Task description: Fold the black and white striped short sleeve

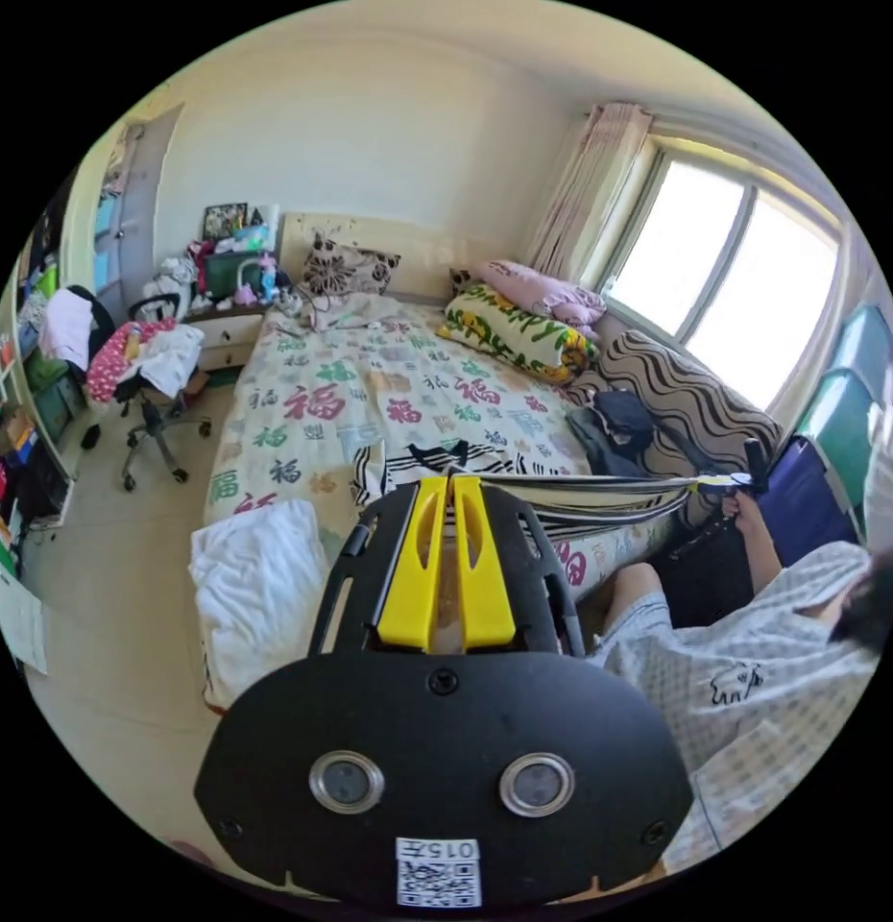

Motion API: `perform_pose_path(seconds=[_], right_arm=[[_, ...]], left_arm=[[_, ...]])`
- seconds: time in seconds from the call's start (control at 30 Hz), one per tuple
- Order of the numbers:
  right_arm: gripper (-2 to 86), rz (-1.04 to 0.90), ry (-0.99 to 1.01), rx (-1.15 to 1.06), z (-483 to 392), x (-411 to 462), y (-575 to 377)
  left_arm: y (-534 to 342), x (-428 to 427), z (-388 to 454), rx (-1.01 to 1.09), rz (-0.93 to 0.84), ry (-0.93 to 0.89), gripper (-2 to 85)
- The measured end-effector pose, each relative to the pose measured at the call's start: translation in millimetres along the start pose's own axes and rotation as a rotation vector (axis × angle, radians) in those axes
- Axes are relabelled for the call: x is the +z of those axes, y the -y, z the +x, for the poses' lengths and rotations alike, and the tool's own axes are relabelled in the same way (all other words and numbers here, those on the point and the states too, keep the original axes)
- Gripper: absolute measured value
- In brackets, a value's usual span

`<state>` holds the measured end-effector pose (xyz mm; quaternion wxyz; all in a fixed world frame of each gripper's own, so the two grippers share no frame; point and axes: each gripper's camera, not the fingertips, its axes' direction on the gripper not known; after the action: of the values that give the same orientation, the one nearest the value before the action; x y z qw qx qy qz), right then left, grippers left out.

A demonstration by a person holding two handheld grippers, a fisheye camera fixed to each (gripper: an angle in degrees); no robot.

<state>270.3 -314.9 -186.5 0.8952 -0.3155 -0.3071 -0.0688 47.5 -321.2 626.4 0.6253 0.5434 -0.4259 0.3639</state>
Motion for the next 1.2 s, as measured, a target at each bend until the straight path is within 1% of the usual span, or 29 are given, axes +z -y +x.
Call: perform_pose_path(seconds=[0.07, 0.1, 0.13, 0.17, 0.2, 0.27, 0.3, 0.37, 0.43, 0.53, 0.6, 0.7, 0.8, 0.87, 0.9, 0.97, 1.0, 1.07, 1.1, 1.17, 1.2], right_arm=[[-0.8, -0.071, 0.040, 0.041, 36.8, 27.1, 65.7], [-0.8, -0.084, 0.057, 0.061, 46.6, 32.4, 84.8], [-0.8, -0.086, 0.077, 0.108, 64.1, 36.3, 124.7], [-0.8, -0.065, 0.062, 0.150, 75.8, 29.2, 166.1], [-0.8, -0.042, 0.046, 0.170, 78.8, 21.2, 186.3], [-0.7, 0.117, 0.011, 0.187, 65.3, -36.0, 259.2], [-0.7, 0.157, -0.009, 0.172, 56.3, -53.9, 274.2], [-0.6, 0.270, -0.120, 0.087, 13.1, -121.2, 318.8], [-0.6, 0.341, -0.190, 0.024, -16.3, -161.0, 333.4], [-0.5, 0.438, -0.220, -0.077, -46.3, -201.5, 327.4], [-0.5, 0.442, -0.231, -0.135, -52.2, -205.1, 312.6], [-0.4, 0.390, -0.228, -0.191, -41.7, -178.7, 275.9], [-0.2, 0.282, -0.188, -0.223, -18.3, -118.3, 226.8], [-0.1, 0.146, -0.179, -0.219, 6.1, -49.4, 180.5], [-0.1, 0.109, -0.183, -0.215, 13.1, -30.2, 168.1], [-0.1, -0.060, -0.162, -0.146, 49.9, 53.3, 120.1], [-0.1, -0.109, -0.148, -0.123, 60.4, 75.0, 108.3], [-0.2, -0.275, -0.036, 0.011, 104.3, 158.2, 57.8], [-0.2, -0.311, -0.003, 0.042, 114.2, 176.1, 45.3], [-0.3, -0.401, 0.102, 0.164, 145.6, 227.7, -0.2], [-0.3, -0.415, 0.122, 0.187, 151.4, 235.7, -9.7]], left_arm=[[51.5, 61.6, -27.4, -0.051, -0.091, -0.039, -0.5], [65.4, 75.6, -33.8, -0.073, -0.093, -0.042, -0.5], [94.7, 96.5, -46.6, -0.137, -0.073, -0.046, -0.6], [126.5, 105.5, -57.0, -0.218, -0.018, -0.066, -0.7], [143.0, 105.4, -61.1, -0.260, 0.020, -0.092, -0.7], [206.0, 76.5, -58.8, -0.367, 0.230, -0.182, -0.7], [221.0, 64.2, -53.3, -0.363, 0.277, -0.179, -0.7], [272.9, 10.0, -23.4, -0.275, 0.399, -0.125, -0.7], [295.6, -24.5, -0.5, -0.186, 0.443, -0.079, -0.6], [297.9, -58.9, 21.7, -0.067, 0.494, -0.064, -0.6], [282.9, -62.3, 25.5, -0.011, 0.485, -0.084, -0.6], [240.5, -36.5, 27.7, 0.076, 0.374, -0.101, -0.6], [178.3, 19.7, 24.5, 0.113, 0.229, -0.113, -0.5], [118.5, 80.4, 16.6, 0.109, 0.087, -0.105, -0.5], [102.5, 97.5, 13.7, 0.103, 0.047, -0.103, -0.5], [37.6, 171.2, -1.9, 0.040, -0.125, -0.115, -0.5], [21.4, 189.7, -6.0, 0.022, -0.167, -0.121, -0.5], [-42.6, 261.4, -15.4, -0.042, -0.362, -0.102, -0.5], [-57.3, 277.3, -15.5, -0.043, -0.412, -0.088, -0.5], [-107.5, 326.5, -12.0, -0.029, -0.576, -0.029, -0.5], [-117.1, 335.3, -10.7, -0.024, -0.605, -0.030, -0.5]])
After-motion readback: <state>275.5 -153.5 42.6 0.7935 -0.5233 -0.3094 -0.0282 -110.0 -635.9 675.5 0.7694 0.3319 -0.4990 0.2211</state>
